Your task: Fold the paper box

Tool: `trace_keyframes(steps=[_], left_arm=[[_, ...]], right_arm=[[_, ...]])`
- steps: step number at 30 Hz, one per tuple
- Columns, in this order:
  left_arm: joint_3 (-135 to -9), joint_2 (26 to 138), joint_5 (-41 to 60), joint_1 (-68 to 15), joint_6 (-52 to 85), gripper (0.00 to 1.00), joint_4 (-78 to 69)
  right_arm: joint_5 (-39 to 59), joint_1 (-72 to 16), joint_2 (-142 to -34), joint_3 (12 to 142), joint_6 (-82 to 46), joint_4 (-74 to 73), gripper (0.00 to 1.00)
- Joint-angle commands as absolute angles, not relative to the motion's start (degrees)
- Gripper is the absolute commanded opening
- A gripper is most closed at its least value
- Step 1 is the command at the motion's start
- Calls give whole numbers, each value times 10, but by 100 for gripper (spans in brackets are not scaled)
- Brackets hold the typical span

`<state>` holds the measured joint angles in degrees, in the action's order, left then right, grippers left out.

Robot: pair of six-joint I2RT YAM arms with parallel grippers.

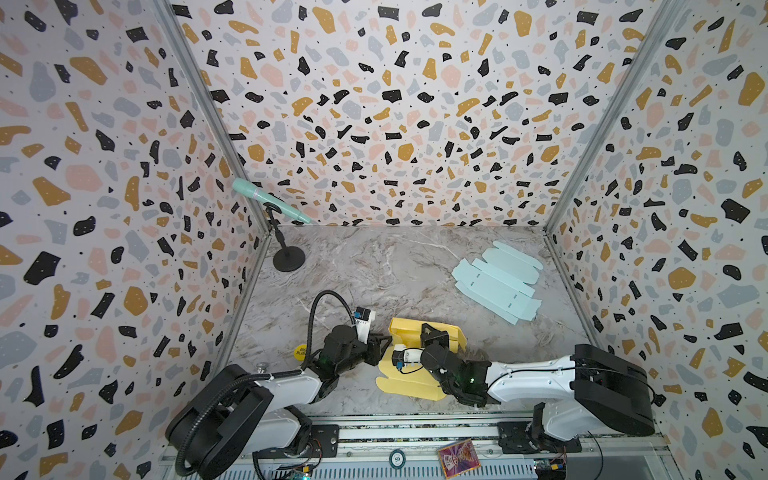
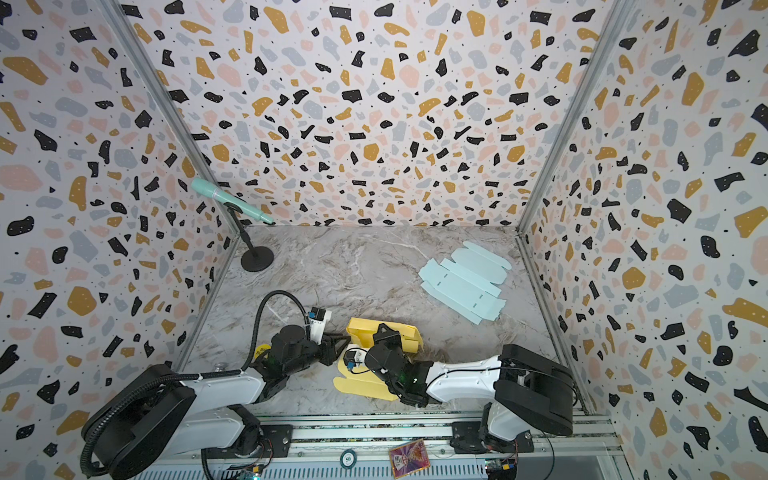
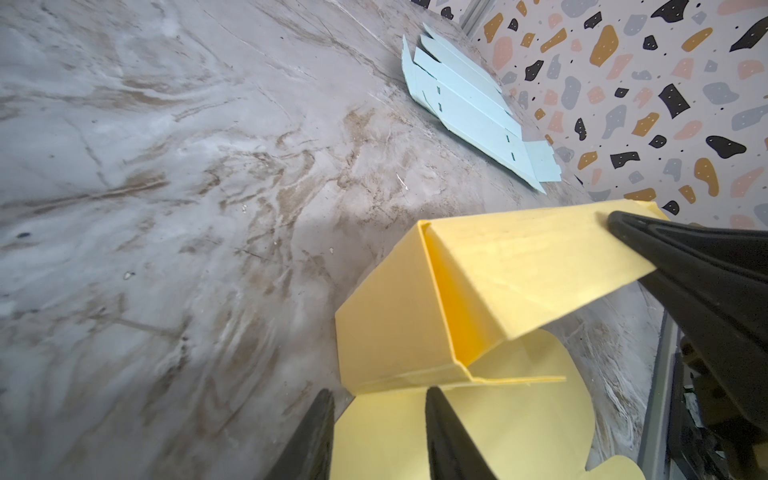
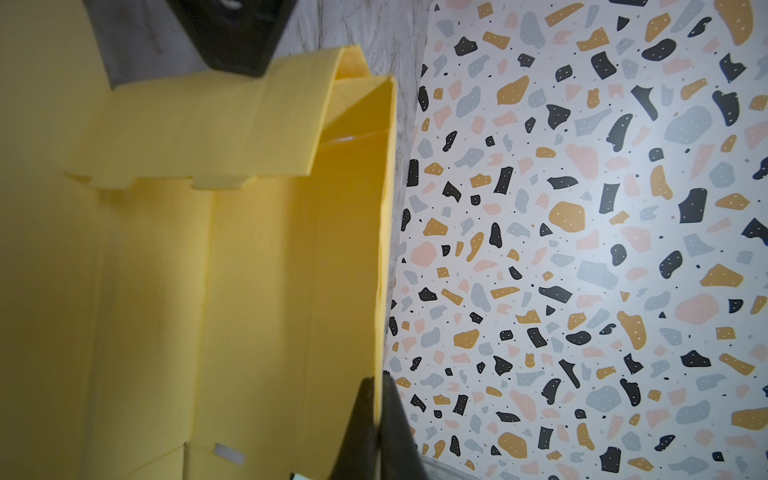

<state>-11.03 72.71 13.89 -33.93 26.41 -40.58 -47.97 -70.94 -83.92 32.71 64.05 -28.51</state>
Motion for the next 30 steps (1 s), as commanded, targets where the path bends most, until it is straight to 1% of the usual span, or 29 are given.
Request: trace_keyframes(steps=[1,5,11,15,21,23,30], left_arm=[[-109,727,121,-341,254,39,-441],[-107,731,116,-343,254,41,-458],[-94,748,108,-350,265,41,-520],[-90,745,94,-351,272,41,-525],[-98,714,44,-351,267,42,-449],[-98,709,32,-351,271,43,-432],[-98,713,48,-351,272,46,-409]], right_arm=[[-472,-721,-837,319,655,-311,0],[-472,-722,-850,321,650,-311,0],[-467,-722,-858,320,646,-311,0],[-471,-722,-863,309,661,-340,0],[-476,-717,-863,294,685,-380,0],[-478,-716,-868,294,688,-384,0],[-489,-718,-887,295,694,-396,0]])
